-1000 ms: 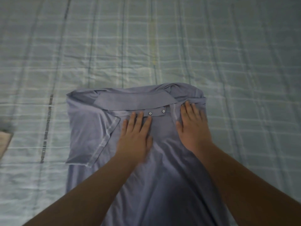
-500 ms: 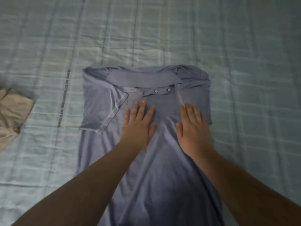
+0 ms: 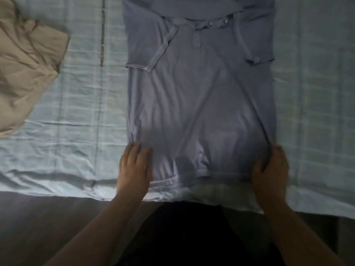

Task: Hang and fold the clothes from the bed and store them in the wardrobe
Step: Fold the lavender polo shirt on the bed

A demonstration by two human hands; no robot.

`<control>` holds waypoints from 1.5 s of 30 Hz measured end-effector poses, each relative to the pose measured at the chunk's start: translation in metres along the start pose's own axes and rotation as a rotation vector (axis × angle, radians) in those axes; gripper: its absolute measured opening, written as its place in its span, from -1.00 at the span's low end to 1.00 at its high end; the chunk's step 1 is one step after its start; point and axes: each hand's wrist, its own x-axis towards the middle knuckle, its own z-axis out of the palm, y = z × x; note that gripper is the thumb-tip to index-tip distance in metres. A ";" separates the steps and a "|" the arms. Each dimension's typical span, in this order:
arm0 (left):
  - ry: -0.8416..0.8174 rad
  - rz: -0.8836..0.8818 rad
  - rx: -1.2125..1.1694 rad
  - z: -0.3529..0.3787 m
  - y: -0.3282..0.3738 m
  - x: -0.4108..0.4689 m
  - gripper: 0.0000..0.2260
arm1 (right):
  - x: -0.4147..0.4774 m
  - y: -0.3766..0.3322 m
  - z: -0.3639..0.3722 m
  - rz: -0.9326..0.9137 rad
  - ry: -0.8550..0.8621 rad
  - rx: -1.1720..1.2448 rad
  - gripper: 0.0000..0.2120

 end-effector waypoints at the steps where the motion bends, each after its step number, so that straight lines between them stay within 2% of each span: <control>1: 0.004 -0.078 -0.036 -0.005 -0.005 -0.014 -0.60 | -0.003 -0.001 -0.007 0.118 0.016 0.088 -0.49; 4: -0.055 -0.480 -0.326 -0.017 -0.013 -0.034 -0.59 | -0.004 -0.001 -0.018 0.498 -0.028 0.241 -0.51; 6: -0.143 -0.679 -0.440 -0.023 -0.014 -0.032 -0.63 | -0.004 0.003 -0.017 0.582 -0.093 0.283 -0.63; 9: -0.400 -0.629 -0.326 -0.031 -0.012 -0.022 -0.71 | 0.004 0.014 -0.024 0.650 -0.217 0.323 -0.63; 10: -0.433 -0.610 -0.293 -0.035 -0.009 -0.017 -0.72 | 0.006 0.015 -0.030 0.672 -0.246 0.357 -0.66; 12: -0.365 -0.627 -0.361 -0.045 -0.002 -0.011 -0.82 | 0.007 0.017 -0.043 0.724 -0.266 0.557 -0.71; 15: -0.176 -0.823 -0.823 -0.057 0.001 -0.009 -0.90 | 0.005 0.014 -0.064 0.854 -0.234 1.003 -0.74; 17: -0.151 -0.933 -1.127 -0.062 -0.004 -0.016 -0.82 | 0.003 0.018 -0.073 0.914 -0.251 1.083 -0.78; 19: -0.166 -0.937 -1.233 -0.065 -0.012 -0.026 -0.77 | 0.000 0.020 -0.082 0.943 -0.255 1.080 -0.87; 22: -0.219 -0.904 -1.285 -0.068 -0.025 -0.044 -0.87 | -0.004 0.026 -0.092 0.957 -0.225 1.019 -0.93; 28: -0.227 -1.017 -1.286 -0.064 -0.047 -0.070 -0.92 | -0.025 0.058 -0.084 0.930 -0.222 0.925 -0.92; 36: -0.282 -1.129 -1.303 -0.052 -0.051 -0.083 -0.79 | -0.042 0.070 -0.064 1.029 -0.220 0.891 -0.95; 41: -0.235 -0.994 -1.171 -0.082 -0.034 -0.056 -0.75 | -0.025 0.031 -0.088 0.843 -0.209 0.779 -0.93; 43: -0.206 -0.941 -1.206 -0.099 -0.027 -0.036 -0.67 | -0.012 0.010 -0.100 0.770 -0.154 0.812 -0.85; 45: -0.161 -0.896 -1.266 -0.114 -0.017 -0.014 -0.74 | 0.007 -0.011 -0.111 0.705 -0.150 0.844 -0.80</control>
